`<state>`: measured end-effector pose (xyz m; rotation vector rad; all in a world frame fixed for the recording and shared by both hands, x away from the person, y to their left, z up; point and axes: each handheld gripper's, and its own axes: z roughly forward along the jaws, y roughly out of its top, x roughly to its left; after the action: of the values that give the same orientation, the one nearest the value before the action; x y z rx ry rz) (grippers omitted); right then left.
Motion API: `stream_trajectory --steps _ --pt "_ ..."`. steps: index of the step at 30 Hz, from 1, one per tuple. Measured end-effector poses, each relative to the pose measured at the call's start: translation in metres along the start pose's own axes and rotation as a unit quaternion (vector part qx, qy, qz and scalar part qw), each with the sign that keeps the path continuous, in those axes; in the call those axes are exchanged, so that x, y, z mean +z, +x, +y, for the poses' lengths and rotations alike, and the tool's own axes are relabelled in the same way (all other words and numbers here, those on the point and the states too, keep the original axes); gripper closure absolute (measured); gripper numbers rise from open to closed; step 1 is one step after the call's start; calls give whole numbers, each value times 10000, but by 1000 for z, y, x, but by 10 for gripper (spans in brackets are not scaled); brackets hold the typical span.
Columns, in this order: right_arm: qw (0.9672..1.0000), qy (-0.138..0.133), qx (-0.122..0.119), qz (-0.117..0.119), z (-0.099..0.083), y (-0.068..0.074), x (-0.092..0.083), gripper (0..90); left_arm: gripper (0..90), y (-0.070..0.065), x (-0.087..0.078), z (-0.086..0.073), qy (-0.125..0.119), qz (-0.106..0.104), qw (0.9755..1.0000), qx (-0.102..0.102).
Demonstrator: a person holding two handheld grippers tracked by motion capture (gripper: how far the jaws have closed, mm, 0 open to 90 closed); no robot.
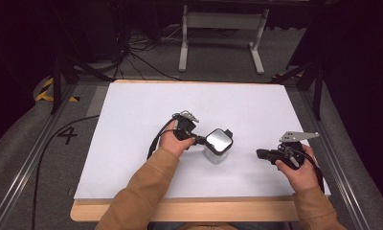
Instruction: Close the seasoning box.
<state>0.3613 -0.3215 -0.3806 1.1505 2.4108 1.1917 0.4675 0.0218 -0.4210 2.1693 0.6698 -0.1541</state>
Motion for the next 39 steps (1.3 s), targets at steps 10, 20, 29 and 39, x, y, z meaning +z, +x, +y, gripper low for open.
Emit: stream_trajectory --steps 10,20,29,39 --pt "9998 61 -139 152 10 4 12 876 900 -16 -6 -6 502 80 9987 7" --pt "9993 84 -283 250 18 7 21 880 900 -37 1 -7 821 -78 9964 217" --pt "9992 60 -285 279 20 7 22 881 900 -49 10 -8 1062 -206 9936 322" --pt "9993 9 -287 251 20 5 18 881 879 -50 8 -7 1005 -279 9941 305"
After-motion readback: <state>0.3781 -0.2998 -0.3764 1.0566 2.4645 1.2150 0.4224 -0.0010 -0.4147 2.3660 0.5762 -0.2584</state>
